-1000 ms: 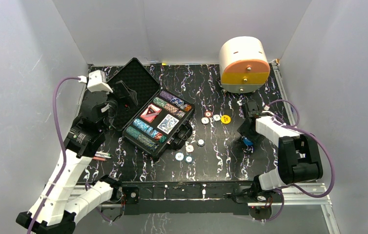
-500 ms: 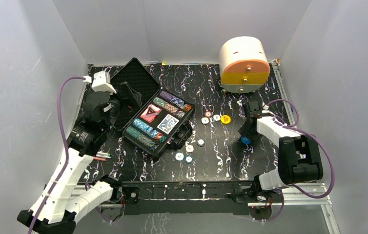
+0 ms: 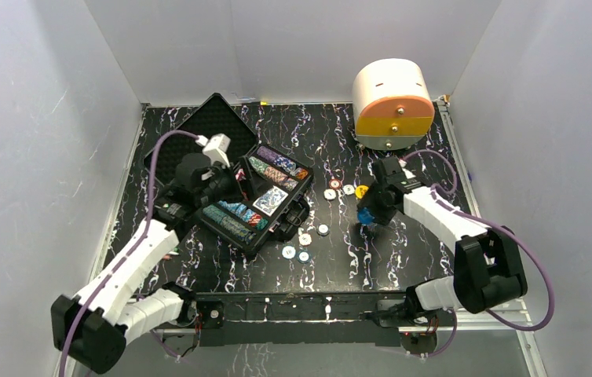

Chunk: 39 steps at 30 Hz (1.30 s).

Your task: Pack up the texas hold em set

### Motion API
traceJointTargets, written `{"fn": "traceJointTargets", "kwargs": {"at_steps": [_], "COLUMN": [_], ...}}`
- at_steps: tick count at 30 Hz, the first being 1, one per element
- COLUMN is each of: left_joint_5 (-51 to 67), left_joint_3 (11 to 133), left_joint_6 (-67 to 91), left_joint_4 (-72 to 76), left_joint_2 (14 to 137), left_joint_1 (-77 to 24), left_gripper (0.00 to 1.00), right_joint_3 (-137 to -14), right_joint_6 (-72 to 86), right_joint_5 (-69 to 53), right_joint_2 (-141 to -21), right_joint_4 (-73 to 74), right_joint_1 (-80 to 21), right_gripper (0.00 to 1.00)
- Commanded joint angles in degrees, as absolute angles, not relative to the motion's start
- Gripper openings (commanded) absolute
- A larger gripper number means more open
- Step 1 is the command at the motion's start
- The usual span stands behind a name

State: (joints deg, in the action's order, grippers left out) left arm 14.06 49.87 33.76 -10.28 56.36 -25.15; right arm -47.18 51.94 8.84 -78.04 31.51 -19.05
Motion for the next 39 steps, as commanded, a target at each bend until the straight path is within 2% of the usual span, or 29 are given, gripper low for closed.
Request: {"fn": "traceJointTargets", "kwargs": {"at_steps": [1, 5, 9, 14, 19, 24, 30, 35, 36, 39], "left_joint_5": [23.85, 18.77, 9.8, -11.16, -23.11, -26.98, -32.49, -31.63, -31.8, -31.89], "left_joint_3": [45.45, 43.65, 43.0, 43.76, 44.8, 46.18, 46.57, 46.37, 46.32, 46.54], "left_joint_6": [38.04, 39.09, 41.35, 44.24, 46.47, 46.82, 49.32, 48.65, 48.6, 48.17], "left_joint_4": [-3.49, -2.58, -5.44, -14.81, -21.26, -24.08, -28.37, -28.37, -28.39, -28.38], "left_joint_2": [60.24, 62.21, 60.65, 52.28, 46.94, 45.54, 45.1, 45.54, 45.36, 44.96], "left_joint_1": [-29.19, -33.77, -34.04, -34.09, -33.93, -33.93, -33.95, -33.95, -33.93, -33.93], "left_gripper": [0.91, 0.88, 0.77, 0.77, 0.77, 0.78, 0.81, 0.83, 0.83, 0.84], "right_joint_3": [-52.71, -57.69, -64.89, -73.27, -84.3, -93.33, -97.63, -99.55, -99.71, -100.21], "right_joint_6": [57.74, 61.41, 61.04, 57.77, 53.11, 49.16, 45.3, 44.58, 44.36, 44.36], "right_joint_5": [5.51, 6.16, 9.06, 13.53, 17.75, 21.61, 20.31, 17.98, 17.25, 17.42], "right_joint_2": [-78.68, -81.55, -86.32, -92.78, -101.28, -108.34, -113.27, -115.95, -116.08, -114.44], "right_joint_4": [29.53, 26.7, 26.28, 26.82, 29.2, 33.95, 34.69, 34.9, 34.81, 35.27], "right_joint_1": [-27.7, -35.55, -41.6, -47.1, -51.0, -53.43, -54.46, -54.49, -54.49, -54.47], "right_gripper": [0.59, 0.58, 0.58, 0.58, 0.58, 0.58, 0.6, 0.62, 0.64, 0.82]}}
